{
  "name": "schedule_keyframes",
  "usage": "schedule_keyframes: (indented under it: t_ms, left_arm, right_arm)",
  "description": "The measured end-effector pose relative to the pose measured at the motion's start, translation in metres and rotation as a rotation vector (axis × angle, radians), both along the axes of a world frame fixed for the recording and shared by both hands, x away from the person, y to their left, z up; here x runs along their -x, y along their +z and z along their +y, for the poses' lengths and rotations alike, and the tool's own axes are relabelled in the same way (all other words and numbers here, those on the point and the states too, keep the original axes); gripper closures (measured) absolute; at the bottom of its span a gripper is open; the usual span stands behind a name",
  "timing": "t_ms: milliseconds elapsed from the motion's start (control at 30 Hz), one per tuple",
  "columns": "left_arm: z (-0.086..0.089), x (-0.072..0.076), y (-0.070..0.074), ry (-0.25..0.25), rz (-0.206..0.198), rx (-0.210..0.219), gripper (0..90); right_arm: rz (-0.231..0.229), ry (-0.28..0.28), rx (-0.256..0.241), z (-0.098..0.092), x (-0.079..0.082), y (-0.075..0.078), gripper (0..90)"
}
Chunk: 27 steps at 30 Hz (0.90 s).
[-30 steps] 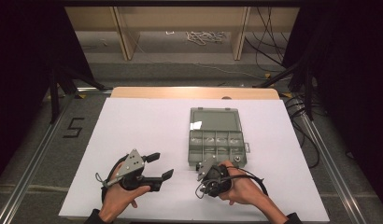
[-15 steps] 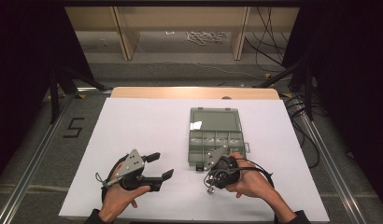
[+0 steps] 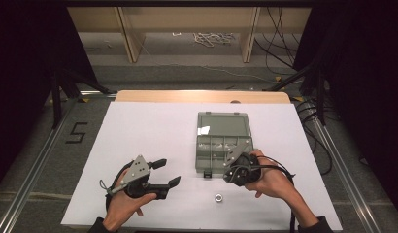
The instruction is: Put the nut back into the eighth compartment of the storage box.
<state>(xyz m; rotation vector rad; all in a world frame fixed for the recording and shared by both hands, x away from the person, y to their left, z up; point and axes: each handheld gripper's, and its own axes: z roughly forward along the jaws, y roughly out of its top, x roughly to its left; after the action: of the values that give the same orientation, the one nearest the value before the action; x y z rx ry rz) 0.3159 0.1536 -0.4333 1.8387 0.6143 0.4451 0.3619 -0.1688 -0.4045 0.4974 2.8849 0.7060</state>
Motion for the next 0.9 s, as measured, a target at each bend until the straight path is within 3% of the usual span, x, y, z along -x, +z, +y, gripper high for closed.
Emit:
schedule_keyframes:
  t_ms: [67,100,167,233,267,300,333,367,400,433,567,633,867,900]
  left_arm:
    - [0.0,0.0,0.0,-0.002,-0.002,-0.004,23.9]
    - [0.001,-0.004,0.0,-0.03,-0.029,-0.018,23.9]
    - [0.0,0.0,0.0,-0.004,0.0,-0.001,23.9]
    - [0.0,0.0,0.0,-0.002,0.002,-0.001,23.9]
    - [0.001,-0.003,0.0,-0.029,-0.028,-0.015,23.9]
    - [0.001,-0.003,0.0,-0.022,-0.031,-0.023,23.9]
    - [0.0,0.0,0.0,-0.002,-0.001,-0.003,23.9]
    - [0.0,0.0,0.0,-0.003,0.0,-0.003,23.9]
    - [0.001,-0.004,0.0,-0.03,-0.029,-0.016,23.9]
    - [0.001,-0.003,0.0,-0.027,-0.03,-0.02,23.9]
    - [0.0,-0.003,0.0,-0.027,-0.023,-0.018,23.9]
    - [-0.001,0.0,-0.001,-0.006,0.002,-0.006,23.9]
    - [-0.001,-0.001,-0.001,-0.012,-0.006,-0.013,23.9]
    - [-0.001,0.0,-0.001,0.001,0.01,-0.006,23.9]
  right_arm:
    - [0.007,-0.016,-0.005,-0.005,-0.003,0.001,78.8]
    - [0.008,-0.032,-0.003,-0.006,-0.004,0.001,78.8]
    - [0.006,-0.047,0.006,-0.01,-0.007,0.001,78.9]
    - [0.0,-0.061,0.002,-0.014,-0.009,0.0,78.9]
    - [0.005,-0.07,0.005,-0.016,-0.01,0.0,78.8]
    - [-0.003,-0.075,0.003,-0.018,-0.011,0.001,78.8]
    - [-0.005,-0.084,0.003,-0.02,-0.012,0.002,78.8]
    - [-0.013,-0.086,0.001,-0.022,-0.013,0.003,78.8]
    - [-0.019,-0.098,-0.003,-0.024,-0.014,0.004,78.8]
    - [-0.022,-0.105,-0.008,-0.026,-0.015,0.005,78.9]
    - [-0.033,-0.142,-0.001,-0.035,-0.021,0.007,78.8]
    - [-0.039,-0.165,0.003,-0.04,-0.024,0.006,78.8]
    - [-0.042,-0.224,0.022,-0.054,-0.038,0.0,78.8]
    - [-0.051,-0.236,0.023,-0.055,-0.039,-0.002,78.9]
